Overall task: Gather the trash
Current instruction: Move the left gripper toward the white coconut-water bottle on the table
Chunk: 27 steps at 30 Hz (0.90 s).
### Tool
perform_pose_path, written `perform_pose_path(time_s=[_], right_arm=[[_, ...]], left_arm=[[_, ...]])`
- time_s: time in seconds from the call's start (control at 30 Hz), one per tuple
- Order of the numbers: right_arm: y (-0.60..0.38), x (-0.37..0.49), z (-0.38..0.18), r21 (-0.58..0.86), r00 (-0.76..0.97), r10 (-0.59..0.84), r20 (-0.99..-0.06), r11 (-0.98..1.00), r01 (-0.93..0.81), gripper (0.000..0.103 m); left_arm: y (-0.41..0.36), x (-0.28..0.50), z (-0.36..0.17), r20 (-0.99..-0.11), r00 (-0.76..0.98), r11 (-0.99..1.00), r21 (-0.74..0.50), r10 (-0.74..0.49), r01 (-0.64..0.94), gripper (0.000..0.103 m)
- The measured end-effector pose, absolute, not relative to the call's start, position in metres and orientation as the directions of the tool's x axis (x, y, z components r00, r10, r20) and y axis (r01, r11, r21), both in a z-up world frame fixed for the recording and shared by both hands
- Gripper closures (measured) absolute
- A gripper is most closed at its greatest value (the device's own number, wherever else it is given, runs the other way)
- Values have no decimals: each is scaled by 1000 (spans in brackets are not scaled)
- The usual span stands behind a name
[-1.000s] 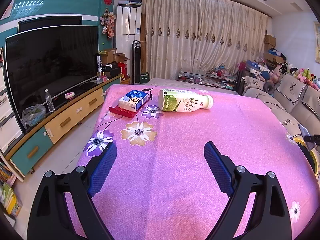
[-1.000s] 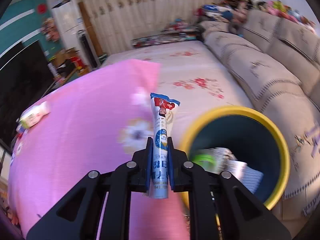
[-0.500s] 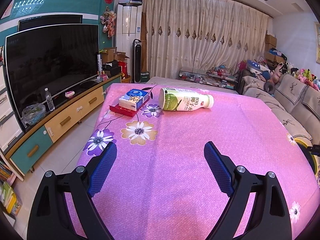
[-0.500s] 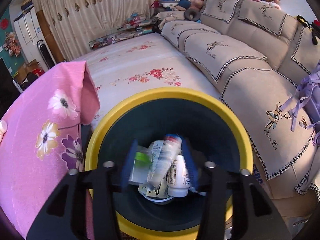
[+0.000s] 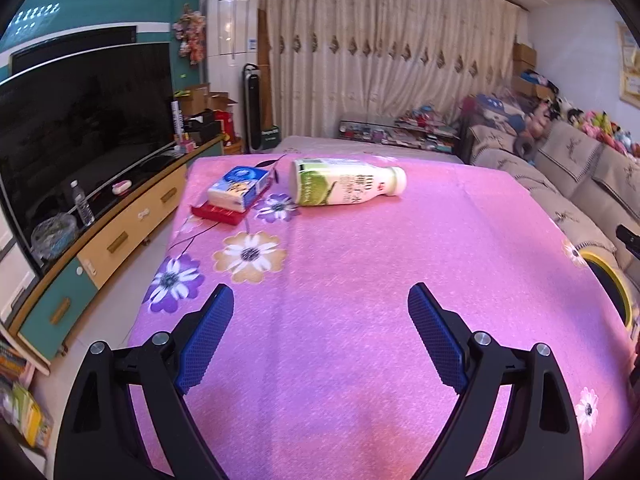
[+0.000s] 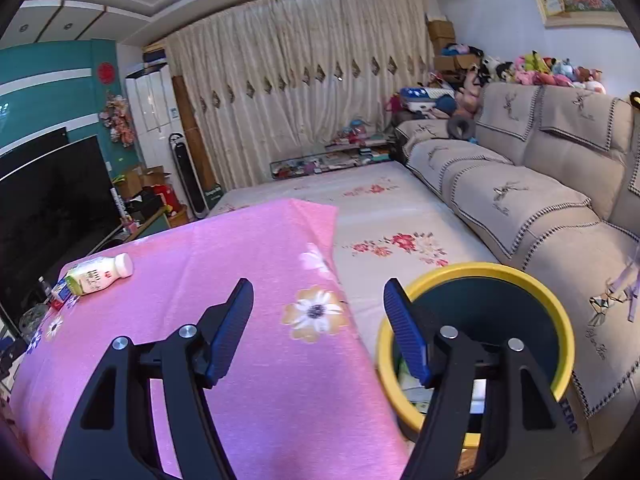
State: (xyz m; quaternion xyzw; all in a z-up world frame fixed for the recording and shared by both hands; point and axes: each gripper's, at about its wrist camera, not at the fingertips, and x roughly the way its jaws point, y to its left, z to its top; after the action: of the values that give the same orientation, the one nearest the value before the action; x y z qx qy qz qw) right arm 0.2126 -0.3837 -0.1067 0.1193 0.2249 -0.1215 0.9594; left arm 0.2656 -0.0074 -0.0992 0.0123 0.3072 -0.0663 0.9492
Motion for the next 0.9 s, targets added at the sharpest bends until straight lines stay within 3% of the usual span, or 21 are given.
perform_pose_path(time_s=[0.3,0.6,0.9], right_arm=[[-387,207,-110,225,881,-168,-442,930,290,32],[-369,210,-103,156,881,-186,-435,948,277,32],[-376,215,-105,182,872,-165,-461,944,275,29]], left_arm=[[-38,330,-57,-560,788,944,31,-255,328,15],[-71,430,-70,-626,717,868,128,-305,481,15],[-74,507,-89,-708,632,810,146,-316,568,15]])
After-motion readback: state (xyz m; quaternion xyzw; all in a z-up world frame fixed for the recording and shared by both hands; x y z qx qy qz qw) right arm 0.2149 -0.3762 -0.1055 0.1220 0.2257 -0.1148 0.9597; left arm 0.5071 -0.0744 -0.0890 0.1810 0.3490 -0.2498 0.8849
